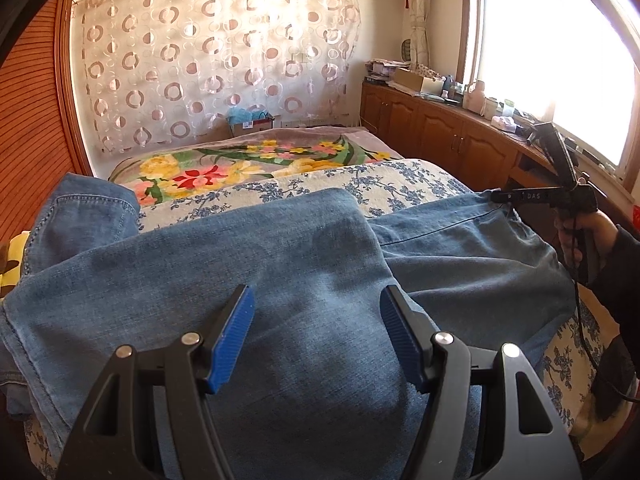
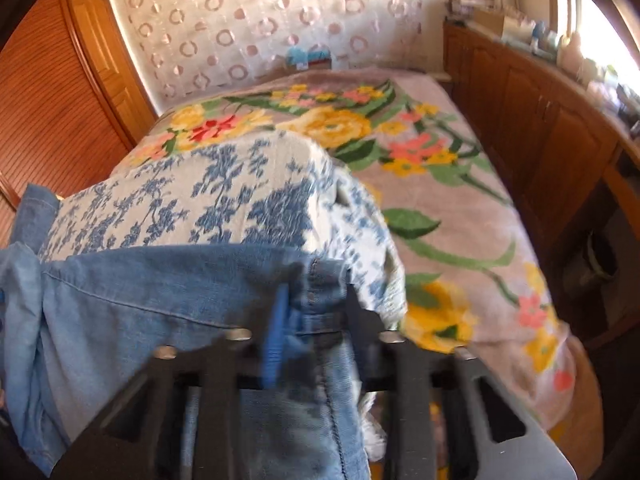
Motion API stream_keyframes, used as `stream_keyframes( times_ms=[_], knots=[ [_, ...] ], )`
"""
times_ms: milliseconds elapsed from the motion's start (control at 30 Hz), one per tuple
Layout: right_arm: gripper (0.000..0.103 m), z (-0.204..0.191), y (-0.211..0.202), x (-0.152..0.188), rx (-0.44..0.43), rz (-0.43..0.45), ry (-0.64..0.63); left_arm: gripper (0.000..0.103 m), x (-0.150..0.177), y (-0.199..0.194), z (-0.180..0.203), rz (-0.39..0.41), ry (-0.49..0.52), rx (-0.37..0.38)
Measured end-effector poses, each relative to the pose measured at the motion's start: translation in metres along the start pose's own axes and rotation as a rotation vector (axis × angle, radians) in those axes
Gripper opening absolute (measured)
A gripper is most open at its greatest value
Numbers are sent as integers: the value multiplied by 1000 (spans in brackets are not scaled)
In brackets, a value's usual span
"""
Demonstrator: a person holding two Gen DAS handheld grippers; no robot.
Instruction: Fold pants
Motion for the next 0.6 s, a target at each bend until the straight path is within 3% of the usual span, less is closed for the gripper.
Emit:
stream_keyframes(
  times_ms=[233,333,533,600],
  knots=[
    [13,-10,-18,-30,66,125,-20,66,1,-2,-1,13,-6,-5],
    [17,-15,-15,-34,75,98,-36,66,2,-5,-1,26,-6,-11],
    [32,-10,-42,-5,18,102,-24,66,2,-11,3,34,-3,8],
    [44,-6,-54,12,14,100,-14,66,4,-13,8,36,5,19]
  ],
)
Point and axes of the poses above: each gripper's, at about its wrist camera, not at the fingertips, and y roughly the way its jaws point, z to its right, x to its underside, the point moved 3 cm from there along y, roughly the way its jaws point, and after that the axes turned 13 degrees about x, right-handed, at the moved point
